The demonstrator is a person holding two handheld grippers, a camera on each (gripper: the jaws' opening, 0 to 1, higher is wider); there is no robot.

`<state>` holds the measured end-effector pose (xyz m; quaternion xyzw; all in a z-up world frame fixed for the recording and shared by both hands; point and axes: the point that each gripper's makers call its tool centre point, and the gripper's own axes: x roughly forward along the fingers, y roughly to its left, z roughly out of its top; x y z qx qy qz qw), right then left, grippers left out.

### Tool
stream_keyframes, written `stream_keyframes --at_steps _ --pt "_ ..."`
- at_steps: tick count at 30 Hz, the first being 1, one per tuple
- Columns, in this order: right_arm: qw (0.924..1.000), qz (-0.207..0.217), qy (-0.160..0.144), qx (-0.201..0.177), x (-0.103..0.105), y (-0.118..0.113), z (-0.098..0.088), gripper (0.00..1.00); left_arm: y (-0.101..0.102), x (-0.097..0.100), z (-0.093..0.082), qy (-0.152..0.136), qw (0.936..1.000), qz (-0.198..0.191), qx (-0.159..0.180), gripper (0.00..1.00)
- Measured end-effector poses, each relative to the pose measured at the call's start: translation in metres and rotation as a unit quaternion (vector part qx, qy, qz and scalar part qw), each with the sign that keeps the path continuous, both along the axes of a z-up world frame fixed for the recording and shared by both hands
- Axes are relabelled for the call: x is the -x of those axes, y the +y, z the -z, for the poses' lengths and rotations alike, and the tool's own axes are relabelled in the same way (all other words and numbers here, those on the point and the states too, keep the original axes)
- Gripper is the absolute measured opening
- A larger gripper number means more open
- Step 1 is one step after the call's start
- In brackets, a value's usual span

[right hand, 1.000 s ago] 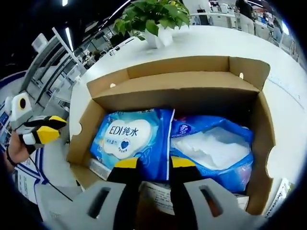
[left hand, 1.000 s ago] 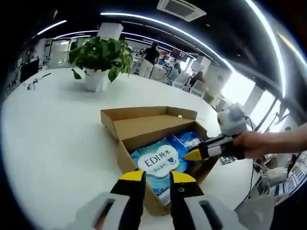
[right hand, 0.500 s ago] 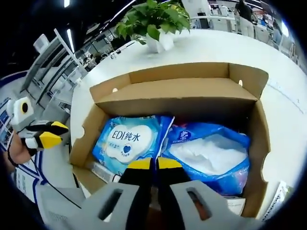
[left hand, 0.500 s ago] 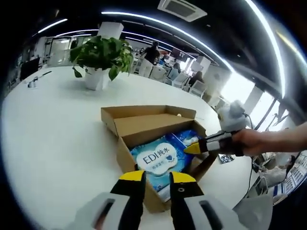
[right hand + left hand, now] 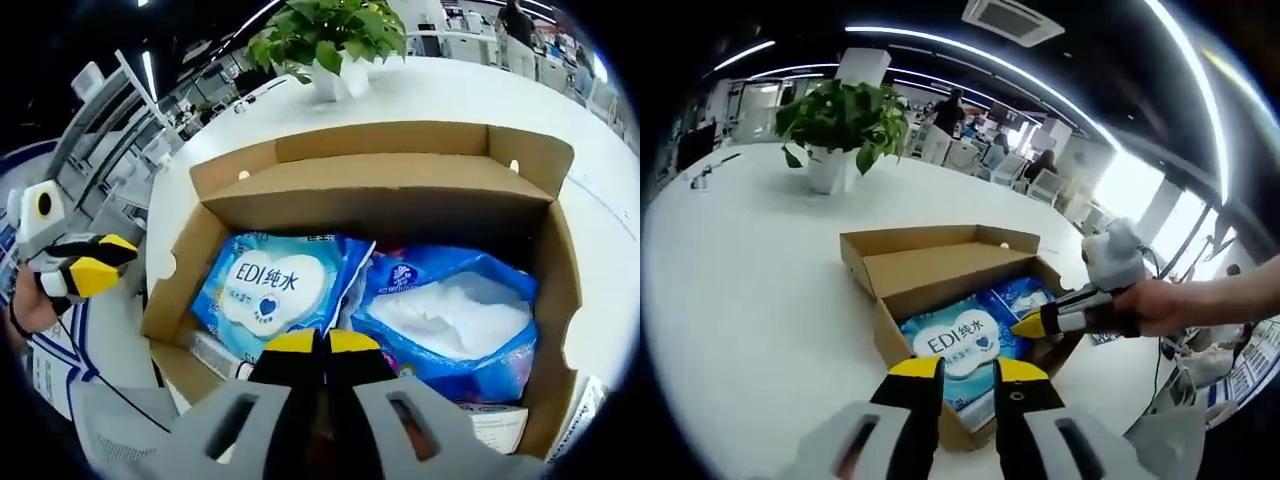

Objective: Operate the shoe box by opening the lid, removing the specified soft item, and placing it in the target area until the item is outside and the box remains undamaged.

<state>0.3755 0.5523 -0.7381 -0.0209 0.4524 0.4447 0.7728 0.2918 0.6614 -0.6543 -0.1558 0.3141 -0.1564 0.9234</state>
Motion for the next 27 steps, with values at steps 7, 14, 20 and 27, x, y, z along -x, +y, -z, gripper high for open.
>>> stream_keyframes --at_steps 7,14,20,27 --pt "0.9998 0.011 0.000 -0.018 0.003 -0.001 -0.013 0.00 -0.002 -0.001 0.002 0.004 1.0000 0.001 0.002 0.19" --pt "0.9993 0.024 0.002 -0.030 0.003 -0.007 -0.022 0.00 -0.017 -0.004 0.004 0.009 0.9999 0.012 0.005 0.19" --pt "0.9986 0.038 -0.010 -0.035 0.002 -0.017 -0.036 0.00 -0.026 -0.005 0.010 0.016 0.9995 0.026 0.003 0.19" --pt "0.9963 0.072 -0.015 -0.045 -0.004 -0.038 -0.047 0.00 -0.035 -0.010 0.014 0.024 0.9988 0.042 0.000 0.20"
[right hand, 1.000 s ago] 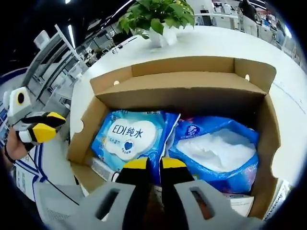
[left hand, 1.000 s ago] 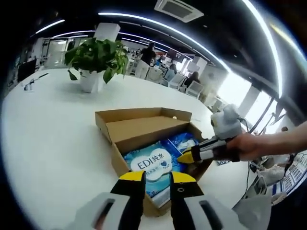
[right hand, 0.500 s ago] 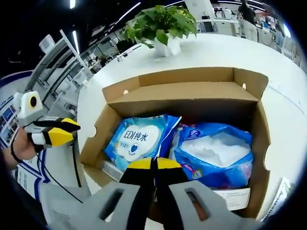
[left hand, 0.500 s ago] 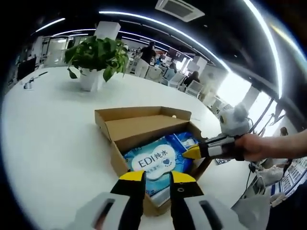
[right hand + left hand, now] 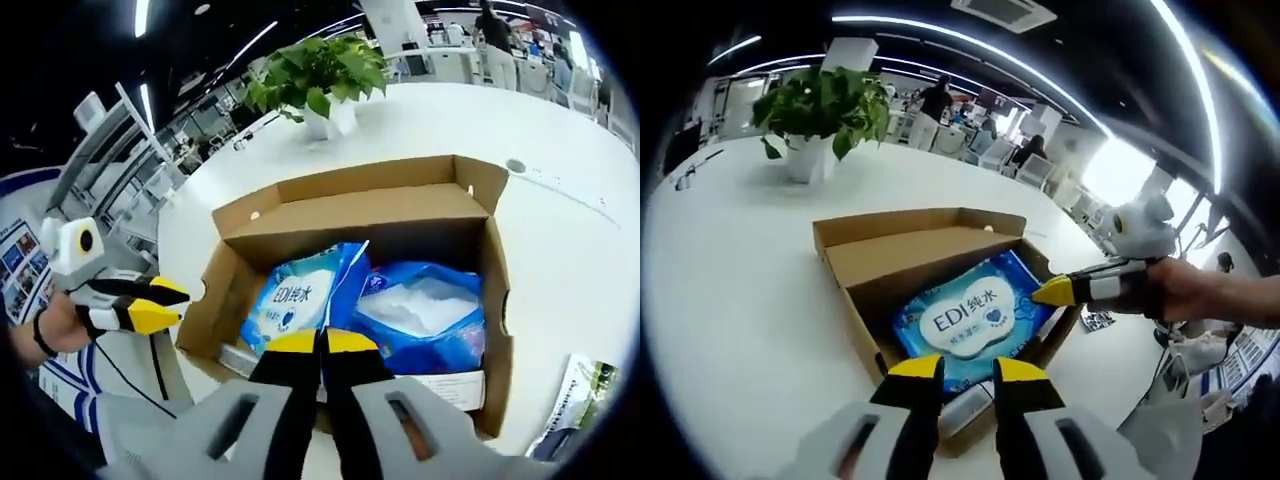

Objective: Operate the shoe box by opening the lid, removing the specified soft item, and placing it in the target area until the item is outside and the box remains undamaged.

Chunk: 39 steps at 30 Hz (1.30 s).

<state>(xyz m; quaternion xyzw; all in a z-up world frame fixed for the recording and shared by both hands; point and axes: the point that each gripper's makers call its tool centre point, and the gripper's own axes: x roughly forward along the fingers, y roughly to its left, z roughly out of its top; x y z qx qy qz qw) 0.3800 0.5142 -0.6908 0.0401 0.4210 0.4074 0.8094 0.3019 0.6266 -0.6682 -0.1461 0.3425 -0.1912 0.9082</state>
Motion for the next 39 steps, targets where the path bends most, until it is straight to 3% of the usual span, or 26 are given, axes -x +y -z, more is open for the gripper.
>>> stream_keyframes --at_steps 13,20,30,34,37,39 --pt "0.9990 0.042 -0.013 -0.012 -0.006 -0.030 -0.017 0.00 -0.022 -0.017 0.009 0.016 0.9993 0.034 -0.003 0.21" --pt "0.9984 0.053 -0.017 -0.010 -0.008 -0.044 -0.022 0.00 -0.033 -0.024 0.024 0.042 0.9977 0.051 -0.015 0.22" --pt "0.9971 0.074 -0.015 -0.008 -0.009 -0.064 -0.022 0.00 -0.048 -0.035 0.042 0.078 0.9953 0.056 -0.007 0.25" --pt "0.9964 0.084 -0.013 -0.006 -0.007 -0.073 -0.021 0.00 -0.046 -0.039 0.050 0.095 0.9941 0.045 -0.026 0.31" --pt "0.9957 0.092 -0.008 -0.008 -0.007 -0.080 -0.020 0.00 -0.056 -0.043 0.049 0.104 0.9935 0.045 0.013 0.30" --pt "0.9953 0.096 -0.005 -0.009 -0.005 -0.082 -0.019 0.00 -0.059 -0.046 0.050 0.105 0.9932 0.047 0.018 0.30"
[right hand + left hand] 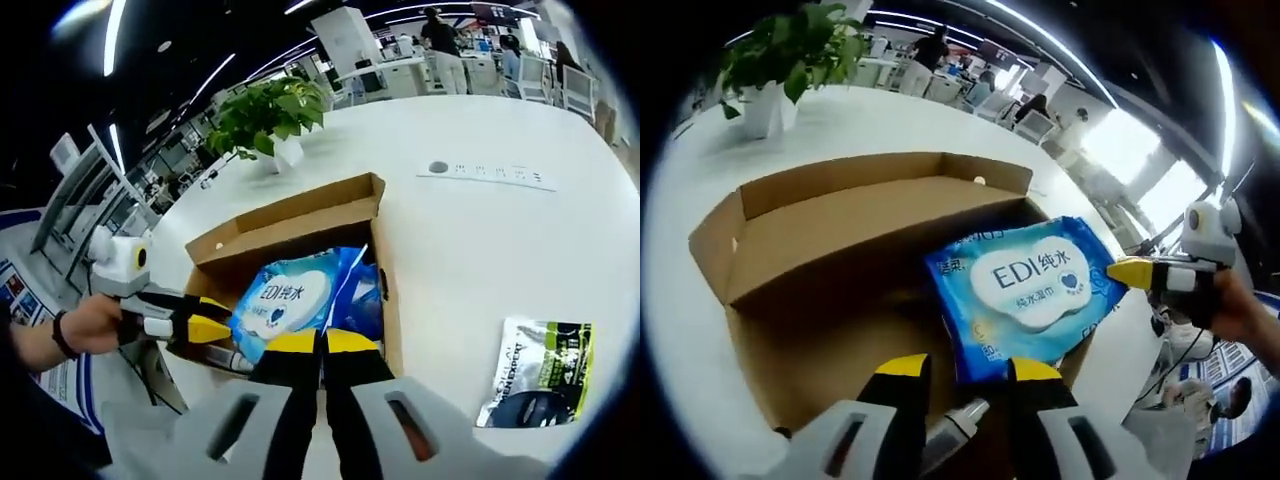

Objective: Operate the shoe box by opening the lid, removing the specified soft item, and placing it in the target area until the item is outside and the box remains undamaged.

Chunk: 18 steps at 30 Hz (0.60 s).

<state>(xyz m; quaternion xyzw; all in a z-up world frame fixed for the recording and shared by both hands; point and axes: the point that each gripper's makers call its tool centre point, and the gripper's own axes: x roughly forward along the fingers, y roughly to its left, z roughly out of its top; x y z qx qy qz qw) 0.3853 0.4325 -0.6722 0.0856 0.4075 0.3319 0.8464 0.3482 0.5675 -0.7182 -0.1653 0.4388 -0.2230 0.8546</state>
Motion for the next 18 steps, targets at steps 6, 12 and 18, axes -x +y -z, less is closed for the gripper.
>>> stream_keyframes --at_steps 6,12,18 --pt "0.9999 0.009 0.007 -0.005 0.004 -0.004 0.005 0.00 -0.012 -0.007 0.003 0.019 0.9989 -0.006 0.043 0.29" --pt "0.9988 0.032 0.027 -0.024 0.007 -0.010 0.013 0.00 -0.013 -0.012 0.003 0.029 0.9977 -0.017 0.058 0.13" --pt "0.9988 0.034 0.028 -0.023 0.004 -0.012 0.014 0.00 -0.017 -0.013 0.001 0.028 0.9987 -0.007 0.043 0.05"
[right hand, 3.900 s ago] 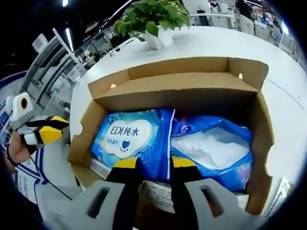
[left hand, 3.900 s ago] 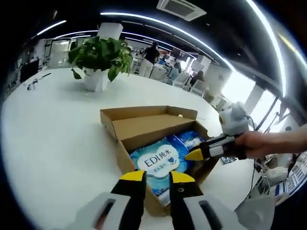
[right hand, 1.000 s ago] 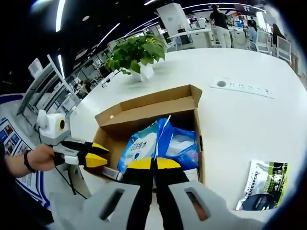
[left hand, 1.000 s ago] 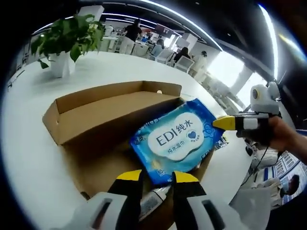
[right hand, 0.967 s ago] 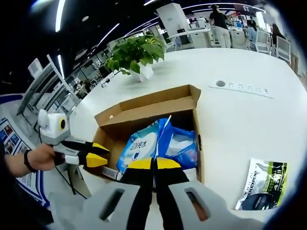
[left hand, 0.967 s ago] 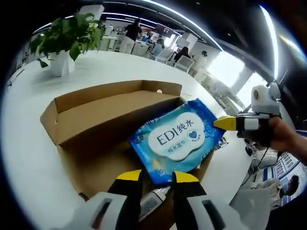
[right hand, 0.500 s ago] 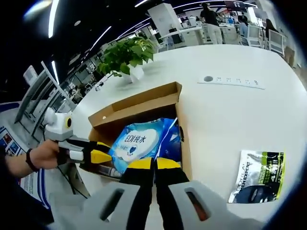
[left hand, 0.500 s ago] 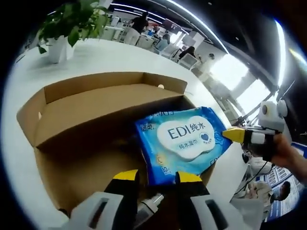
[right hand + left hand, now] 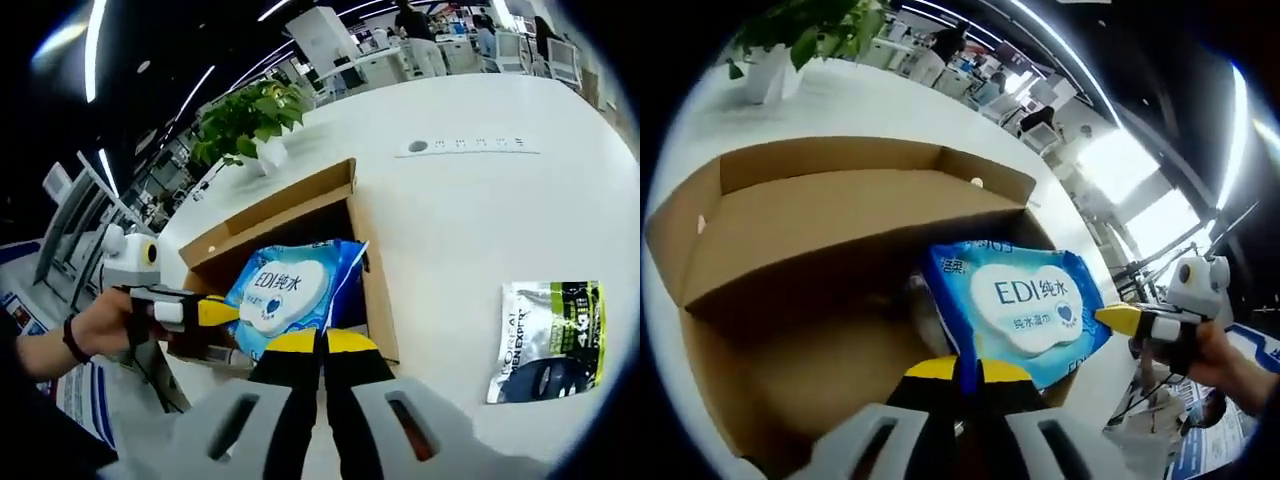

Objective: Operate the shoe box by opening the lid, removing the specified soft item, and placing it in the target area until the item is outside and the box remains undamaged.

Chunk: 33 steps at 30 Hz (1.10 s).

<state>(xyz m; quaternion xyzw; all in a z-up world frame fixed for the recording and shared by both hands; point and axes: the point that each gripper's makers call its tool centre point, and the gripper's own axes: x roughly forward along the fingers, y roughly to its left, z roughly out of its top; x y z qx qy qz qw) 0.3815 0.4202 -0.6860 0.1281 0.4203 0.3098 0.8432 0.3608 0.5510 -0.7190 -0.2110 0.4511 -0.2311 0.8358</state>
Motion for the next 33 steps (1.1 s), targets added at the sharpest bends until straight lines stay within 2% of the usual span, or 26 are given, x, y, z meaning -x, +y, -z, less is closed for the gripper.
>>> stream_keyframes --at_steps 8,12,18,24,33 --pt "0.9999 0.001 -0.009 0.008 -0.005 0.000 0.005 0.00 0.001 0.000 -0.009 -0.002 1.0000 -0.006 0.004 0.04" --pt "0.9997 0.024 0.002 -0.004 -0.007 -0.002 0.002 0.00 0.002 0.001 -0.020 -0.009 0.9999 -0.008 0.002 0.04" --pt "0.9996 0.013 -0.022 -0.010 -0.001 -0.002 -0.008 0.00 -0.001 0.003 -0.032 -0.025 0.9997 0.000 -0.004 0.04" --pt "0.9991 0.020 -0.033 -0.016 0.000 -0.004 -0.013 0.00 -0.003 -0.001 -0.040 -0.036 0.9993 -0.001 -0.008 0.04" --pt "0.9984 0.019 -0.049 -0.021 0.002 -0.011 -0.024 0.00 -0.010 -0.002 -0.062 -0.069 0.9975 0.009 -0.012 0.04"
